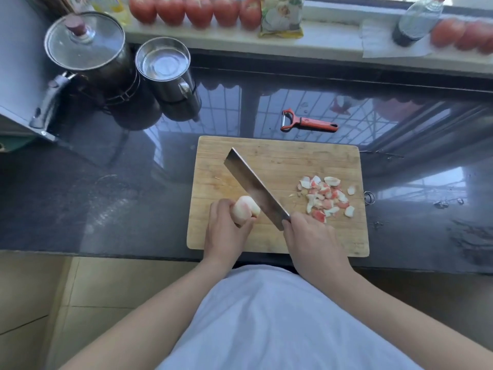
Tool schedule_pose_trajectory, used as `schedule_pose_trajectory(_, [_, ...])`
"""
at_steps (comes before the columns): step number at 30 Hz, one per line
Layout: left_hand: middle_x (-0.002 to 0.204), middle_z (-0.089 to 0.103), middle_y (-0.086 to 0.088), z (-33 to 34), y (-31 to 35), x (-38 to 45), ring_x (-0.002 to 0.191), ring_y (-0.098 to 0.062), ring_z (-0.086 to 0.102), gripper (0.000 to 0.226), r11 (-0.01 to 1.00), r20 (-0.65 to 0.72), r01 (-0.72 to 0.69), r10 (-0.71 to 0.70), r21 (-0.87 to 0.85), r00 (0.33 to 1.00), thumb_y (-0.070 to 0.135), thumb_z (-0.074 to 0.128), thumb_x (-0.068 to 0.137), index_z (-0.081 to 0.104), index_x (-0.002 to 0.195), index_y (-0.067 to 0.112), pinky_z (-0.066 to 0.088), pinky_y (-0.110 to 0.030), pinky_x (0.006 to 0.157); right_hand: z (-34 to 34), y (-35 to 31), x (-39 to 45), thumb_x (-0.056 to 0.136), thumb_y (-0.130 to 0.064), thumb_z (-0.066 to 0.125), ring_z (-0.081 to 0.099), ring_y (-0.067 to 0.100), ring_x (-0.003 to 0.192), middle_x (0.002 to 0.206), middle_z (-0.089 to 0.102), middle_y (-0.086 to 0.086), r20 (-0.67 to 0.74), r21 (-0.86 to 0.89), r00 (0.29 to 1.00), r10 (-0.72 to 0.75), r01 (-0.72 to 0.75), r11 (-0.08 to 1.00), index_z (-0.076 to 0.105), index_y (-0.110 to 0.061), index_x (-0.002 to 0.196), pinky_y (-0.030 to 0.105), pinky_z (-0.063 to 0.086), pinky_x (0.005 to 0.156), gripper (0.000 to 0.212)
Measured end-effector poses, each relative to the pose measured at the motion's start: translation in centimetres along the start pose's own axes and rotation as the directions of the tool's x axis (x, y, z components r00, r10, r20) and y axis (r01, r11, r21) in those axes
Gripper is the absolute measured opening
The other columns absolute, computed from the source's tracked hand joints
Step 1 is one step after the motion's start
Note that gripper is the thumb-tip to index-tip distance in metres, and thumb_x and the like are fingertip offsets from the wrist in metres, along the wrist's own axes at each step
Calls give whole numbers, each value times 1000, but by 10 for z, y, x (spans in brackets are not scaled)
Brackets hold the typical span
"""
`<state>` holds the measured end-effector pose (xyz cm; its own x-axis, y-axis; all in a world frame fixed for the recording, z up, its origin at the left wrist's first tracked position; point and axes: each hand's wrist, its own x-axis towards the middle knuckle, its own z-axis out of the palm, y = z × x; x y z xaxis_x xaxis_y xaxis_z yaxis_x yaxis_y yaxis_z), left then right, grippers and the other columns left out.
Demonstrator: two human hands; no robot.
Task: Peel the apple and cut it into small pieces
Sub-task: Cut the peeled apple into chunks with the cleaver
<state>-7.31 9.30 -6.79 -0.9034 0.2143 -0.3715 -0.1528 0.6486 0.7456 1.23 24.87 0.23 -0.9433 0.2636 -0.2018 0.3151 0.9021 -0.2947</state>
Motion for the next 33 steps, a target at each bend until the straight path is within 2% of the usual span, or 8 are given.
schedule_pose_trajectory(2, [113, 45, 14, 1, 0, -2, 94, 20, 46, 41, 1000, 1, 0, 0, -15, 1000, 36, 80, 87, 46, 110, 32, 39, -14, 67, 4, -1, -4, 101, -23, 45, 48, 31, 51, 66, 45, -4, -2, -26, 1000, -23, 23, 999, 30, -21, 75, 44, 44, 50, 30])
schedule_pose_trajectory(8, [121, 46, 10, 2, -1, -5, 96, -3, 54, 39, 999, -14, 12, -13, -47, 1000, 35, 77, 88, 48, 113, 30, 47, -28, 78, 13, 0, -7, 96, -18, 53, 42, 30, 45, 63, 43, -5, 10, -105, 998, -65, 65, 992, 30, -21, 73, 34, 29, 41, 33])
schedule_pose_trajectory(11, [119, 46, 10, 3, -2, -5, 98, -10, 56, 37, 998, -18, 6, -7, -55, 1000, 34, 77, 88, 46, 109, 31, 51, -34, 80, 15, 1, -6, 97, -20, 52, 43, 31, 47, 65, 43, -5, 16, -120, 998, -62, 64, 991, 29, -22, 75, 36, 34, 41, 31])
schedule_pose_trajectory(17, [115, 45, 10, 3, -3, -5, 95, -8, 57, 32, 998, -20, 0, -1, -66, 1000, 33, 76, 89, 48, 105, 29, 55, -42, 83, 16, 3, -6, 93, -16, 58, 41, 28, 44, 63, 40, -6, 13, -156, 997, -79, 81, 984, 30, -22, 74, 36, 35, 39, 34])
schedule_pose_trajectory(33, [107, 45, 14, 5, -8, 0, 88, -15, 63, 33, 998, -33, 2, -4, -60, 999, 37, 78, 87, 49, 102, 30, 56, -44, 78, 14, 4, -4, 94, -18, 57, 40, 29, 42, 61, 39, -6, -29, -122, 993, -115, 111, 986, 31, -20, 74, 36, 36, 38, 33])
